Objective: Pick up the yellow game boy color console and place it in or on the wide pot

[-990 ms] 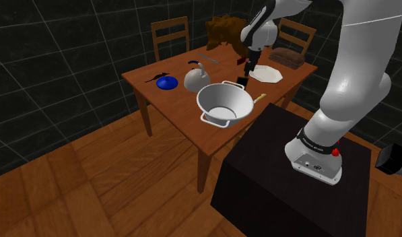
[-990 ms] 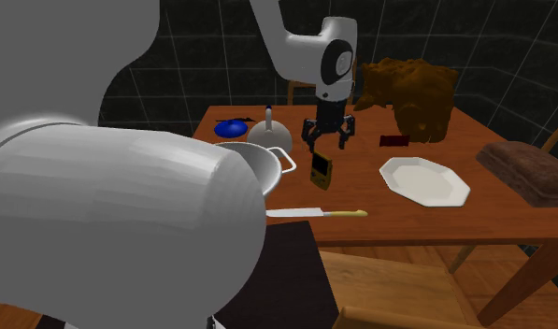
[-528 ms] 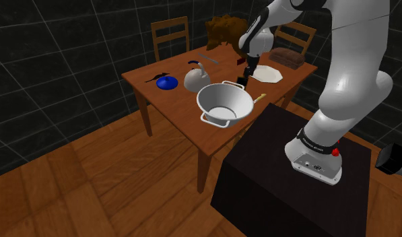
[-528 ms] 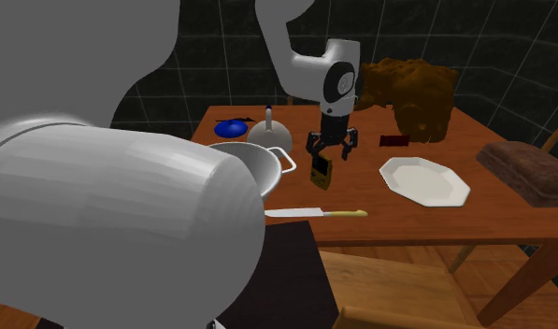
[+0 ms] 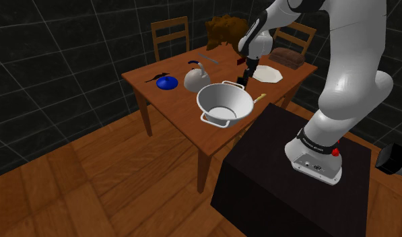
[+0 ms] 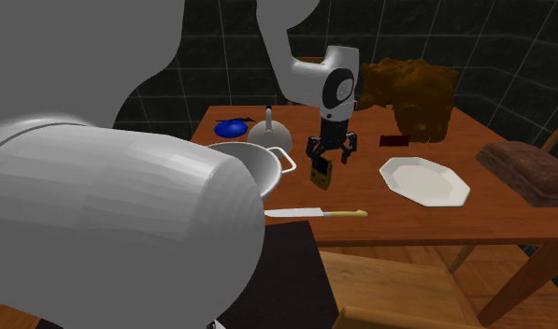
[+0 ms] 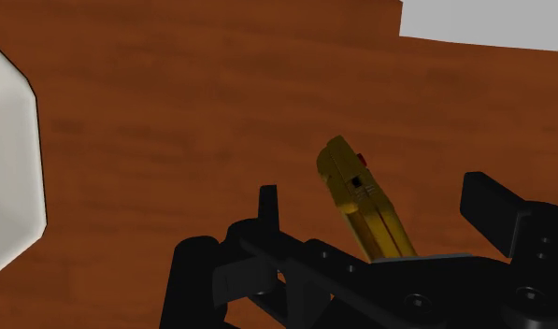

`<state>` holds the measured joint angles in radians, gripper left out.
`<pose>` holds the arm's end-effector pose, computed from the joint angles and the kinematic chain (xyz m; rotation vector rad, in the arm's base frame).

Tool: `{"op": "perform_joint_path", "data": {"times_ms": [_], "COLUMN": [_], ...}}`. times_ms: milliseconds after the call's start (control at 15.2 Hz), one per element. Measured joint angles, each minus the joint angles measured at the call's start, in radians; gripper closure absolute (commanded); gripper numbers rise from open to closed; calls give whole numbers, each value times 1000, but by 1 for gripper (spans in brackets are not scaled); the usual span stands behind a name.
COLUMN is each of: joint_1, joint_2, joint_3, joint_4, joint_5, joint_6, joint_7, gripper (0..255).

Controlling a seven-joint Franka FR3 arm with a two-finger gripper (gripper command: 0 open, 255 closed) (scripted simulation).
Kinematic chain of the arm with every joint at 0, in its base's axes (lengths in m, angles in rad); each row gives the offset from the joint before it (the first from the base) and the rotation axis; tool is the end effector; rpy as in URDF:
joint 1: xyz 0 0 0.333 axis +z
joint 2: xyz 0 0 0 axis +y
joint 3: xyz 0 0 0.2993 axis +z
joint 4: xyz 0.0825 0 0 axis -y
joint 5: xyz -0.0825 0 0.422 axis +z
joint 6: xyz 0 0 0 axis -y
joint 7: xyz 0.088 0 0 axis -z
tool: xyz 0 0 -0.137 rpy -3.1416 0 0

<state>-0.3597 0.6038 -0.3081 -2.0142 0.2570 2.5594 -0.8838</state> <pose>0.4697 -0.3853 0.0836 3.1263 0.0759 -0.0567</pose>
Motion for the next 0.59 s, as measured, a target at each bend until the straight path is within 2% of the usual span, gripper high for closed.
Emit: {"op": "perform_joint_path", "data": {"times_ms": [66, 594], "joint_1": [0, 0], "joint_2": [0, -1], "joint_3": [0, 0], "joint_4": [0, 0], "joint_5": [0, 0], "joint_6": [0, 0], "joint_7": [0, 0], "gripper": [255, 255]}}
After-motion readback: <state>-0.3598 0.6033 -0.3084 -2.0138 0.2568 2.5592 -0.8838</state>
